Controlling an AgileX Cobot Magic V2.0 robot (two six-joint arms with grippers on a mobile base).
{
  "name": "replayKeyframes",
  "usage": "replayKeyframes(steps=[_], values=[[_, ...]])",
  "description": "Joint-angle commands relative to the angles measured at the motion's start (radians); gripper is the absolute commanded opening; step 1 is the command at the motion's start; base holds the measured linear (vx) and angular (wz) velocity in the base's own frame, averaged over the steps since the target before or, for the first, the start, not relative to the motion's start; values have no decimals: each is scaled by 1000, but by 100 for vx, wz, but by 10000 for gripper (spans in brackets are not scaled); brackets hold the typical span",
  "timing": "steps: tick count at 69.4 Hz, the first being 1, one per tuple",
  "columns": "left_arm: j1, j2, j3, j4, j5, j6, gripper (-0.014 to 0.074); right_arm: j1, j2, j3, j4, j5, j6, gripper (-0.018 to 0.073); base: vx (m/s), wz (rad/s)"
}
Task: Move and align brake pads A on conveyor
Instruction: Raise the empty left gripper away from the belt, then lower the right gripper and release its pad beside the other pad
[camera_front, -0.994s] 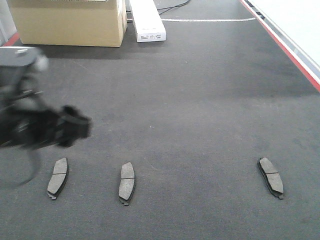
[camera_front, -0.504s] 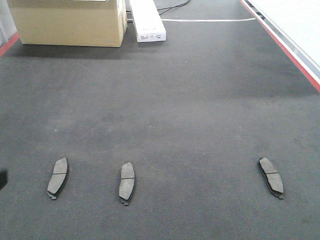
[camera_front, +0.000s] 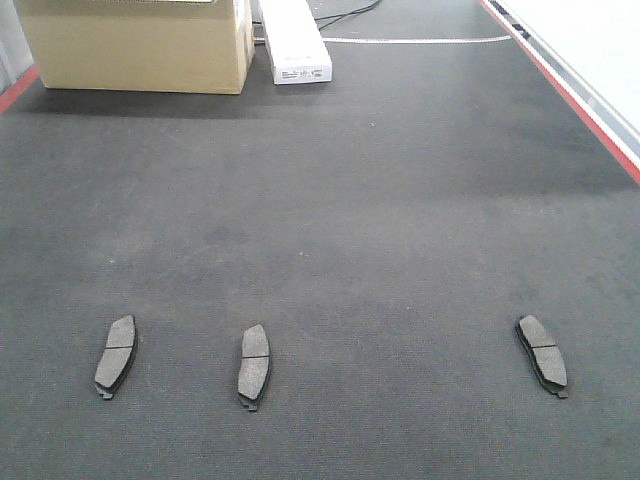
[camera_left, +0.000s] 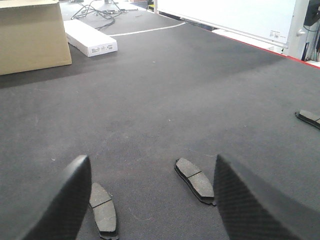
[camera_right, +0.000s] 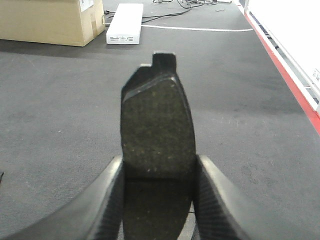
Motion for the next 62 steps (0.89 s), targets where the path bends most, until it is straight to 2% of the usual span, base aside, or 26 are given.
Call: replayKeyframes(steps=[1,26,34,46,62], values=[[-6,12,-23,7,-81,0,502,-8,5,-28,-11,-97,-9,-4,0,0],[-6,12,-23,7,-81,0,502,-8,5,-28,-11,-104,-9,-4,0,0],[-6,12,-23,7,-81,0,502,-8,7,-29,21,-102,-5,-3,0,0],[-6,12,-23,7,-81,0,502,-8,145,-106,198,10,-36,1,0,0],[-4,12,-23,7,-81,0,502,-8,495,-251,454,162,-244,14,0,0]])
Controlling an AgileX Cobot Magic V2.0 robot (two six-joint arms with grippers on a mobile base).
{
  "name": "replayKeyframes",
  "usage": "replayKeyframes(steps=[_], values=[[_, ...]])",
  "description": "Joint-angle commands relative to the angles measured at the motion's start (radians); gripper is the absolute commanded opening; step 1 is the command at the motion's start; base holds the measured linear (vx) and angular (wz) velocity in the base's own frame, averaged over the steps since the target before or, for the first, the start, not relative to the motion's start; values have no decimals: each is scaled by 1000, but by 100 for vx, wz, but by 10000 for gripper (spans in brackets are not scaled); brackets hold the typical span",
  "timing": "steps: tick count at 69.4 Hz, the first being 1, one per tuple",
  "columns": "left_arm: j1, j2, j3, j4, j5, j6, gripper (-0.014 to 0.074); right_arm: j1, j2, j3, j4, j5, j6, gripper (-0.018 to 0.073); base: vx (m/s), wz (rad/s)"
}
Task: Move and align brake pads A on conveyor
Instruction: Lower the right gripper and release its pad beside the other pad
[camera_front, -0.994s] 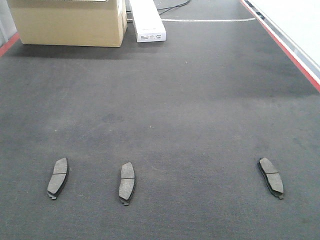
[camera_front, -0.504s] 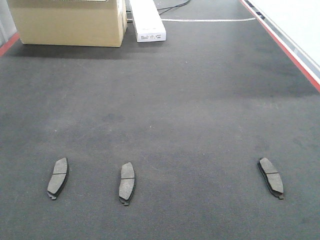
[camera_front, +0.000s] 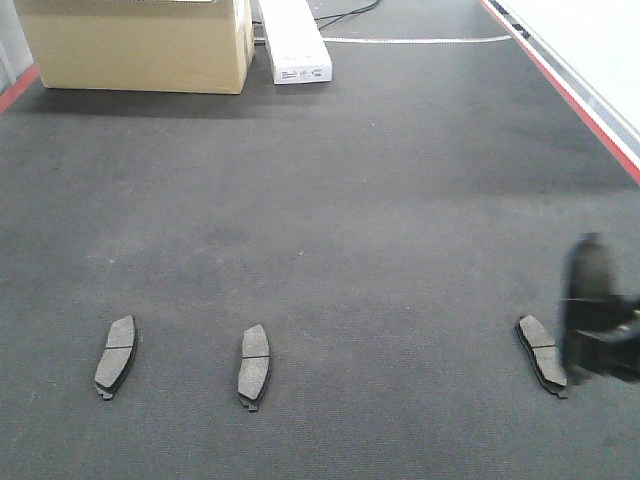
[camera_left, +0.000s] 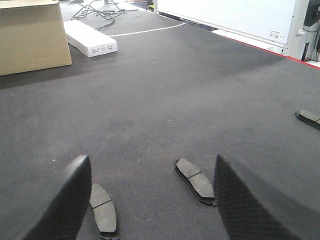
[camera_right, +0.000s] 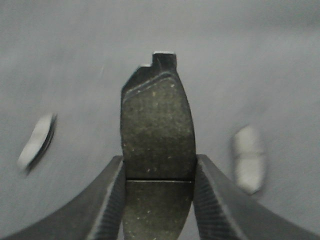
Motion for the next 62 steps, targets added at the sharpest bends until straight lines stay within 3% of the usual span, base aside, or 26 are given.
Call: replayKeyframes(steps=[1,21,38,49,62], values=[[-4,12,-23,7,-79,-1,502,-8,118,-85,102,-24,-78,15,0,0],[-4,12,-23,7,-79,-1,502,25,555,-201,104,44,-57,26,0,0],[-4,12,-23,7,-79,-1,502,95,826,-319,-44,22,176,52,0,0],[-4,12,-23,7,-79,-1,502,95,899,-373,-52,25,198,106,0,0],[-4,12,-23,7,-79,-1,502,95,961,-430,-85,40,198,231,0,0]])
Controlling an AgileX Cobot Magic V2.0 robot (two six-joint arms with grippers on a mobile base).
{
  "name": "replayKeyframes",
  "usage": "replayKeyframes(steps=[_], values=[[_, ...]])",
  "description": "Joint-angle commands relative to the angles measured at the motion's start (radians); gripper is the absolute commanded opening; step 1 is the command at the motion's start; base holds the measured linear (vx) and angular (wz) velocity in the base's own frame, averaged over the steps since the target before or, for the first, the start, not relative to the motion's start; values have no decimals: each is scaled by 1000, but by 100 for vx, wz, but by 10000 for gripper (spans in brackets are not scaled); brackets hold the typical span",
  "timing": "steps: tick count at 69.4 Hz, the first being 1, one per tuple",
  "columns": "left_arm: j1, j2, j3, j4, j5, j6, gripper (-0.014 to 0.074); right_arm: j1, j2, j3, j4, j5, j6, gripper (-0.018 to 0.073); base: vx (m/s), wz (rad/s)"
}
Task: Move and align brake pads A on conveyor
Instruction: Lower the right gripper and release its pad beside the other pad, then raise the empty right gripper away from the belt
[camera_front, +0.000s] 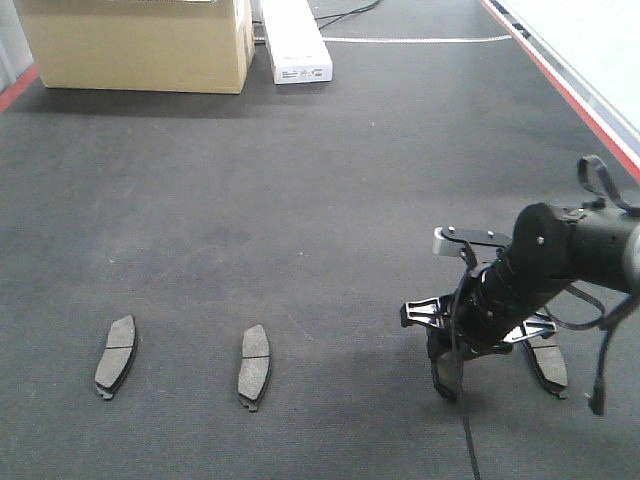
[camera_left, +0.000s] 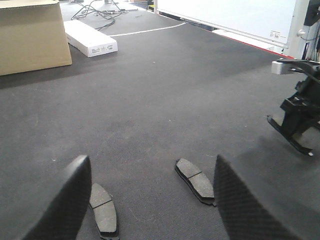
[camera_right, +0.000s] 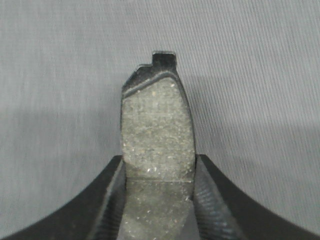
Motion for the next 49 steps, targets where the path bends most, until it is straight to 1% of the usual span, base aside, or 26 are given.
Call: replayKeyframes(steps=[1,12,19,27,42,49], values=[[-4,12,-23,7,-79,-1,502,2,-14,-55,-26,-5,0,243,0,0],[-4,12,-23,7,-79,-1,502,2,29,-100,-56,53,0,395,0,0],[-4,12,-23,7,-79,-1,502,2,18,-112,-69,51,22,456,0,0],[-4,12,-23,7,-79,-1,502,1,-37,-113,-95,42,22,463,0,0],[-4,12,-23,7,-79,-1,502,1,-263,-108,-252,60,22,463,0,0],[-4,12,-23,7,-79,-1,502,1,-392,-77,-286,46,22,463,0,0]])
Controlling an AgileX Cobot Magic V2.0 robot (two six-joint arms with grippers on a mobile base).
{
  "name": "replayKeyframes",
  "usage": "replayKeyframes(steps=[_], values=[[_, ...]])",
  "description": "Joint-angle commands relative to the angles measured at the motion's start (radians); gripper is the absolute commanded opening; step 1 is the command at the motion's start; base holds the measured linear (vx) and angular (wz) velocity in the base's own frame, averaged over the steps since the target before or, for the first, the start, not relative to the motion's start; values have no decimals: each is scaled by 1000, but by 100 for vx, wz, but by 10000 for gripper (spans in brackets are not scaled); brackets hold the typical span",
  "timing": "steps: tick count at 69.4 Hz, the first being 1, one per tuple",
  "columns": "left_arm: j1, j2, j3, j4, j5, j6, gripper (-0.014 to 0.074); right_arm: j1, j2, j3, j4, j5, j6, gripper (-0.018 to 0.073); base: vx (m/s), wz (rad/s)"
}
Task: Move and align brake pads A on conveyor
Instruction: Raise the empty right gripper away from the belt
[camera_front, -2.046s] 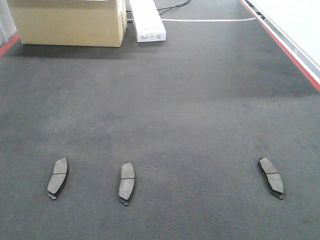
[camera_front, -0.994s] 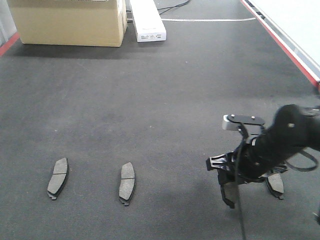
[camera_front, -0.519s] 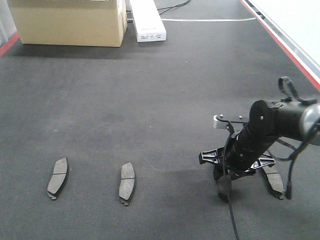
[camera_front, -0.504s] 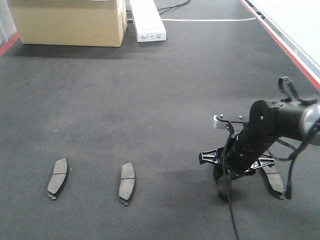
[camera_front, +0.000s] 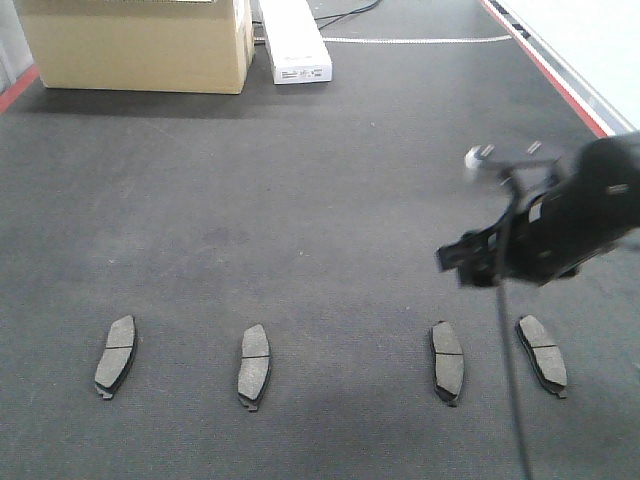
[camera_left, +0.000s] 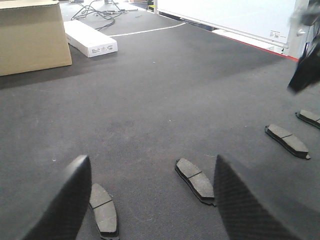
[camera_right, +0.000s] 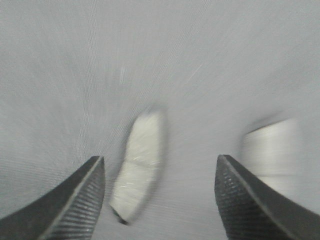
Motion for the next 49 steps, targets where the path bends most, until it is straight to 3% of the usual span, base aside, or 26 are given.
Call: replayKeyframes(steps=[1,27,49], values=[[-4,12,-23,7,-79,-3,502,1,-150,3,-48,-34,2,463,0,0],[-4,12,-23,7,-79,-3,502,1,-627,198,-52,-116,-3,463,0,0],[-4,12,-23,7,-79,-3,502,1,-1065,484,-52,-292,-27,463,0,0]])
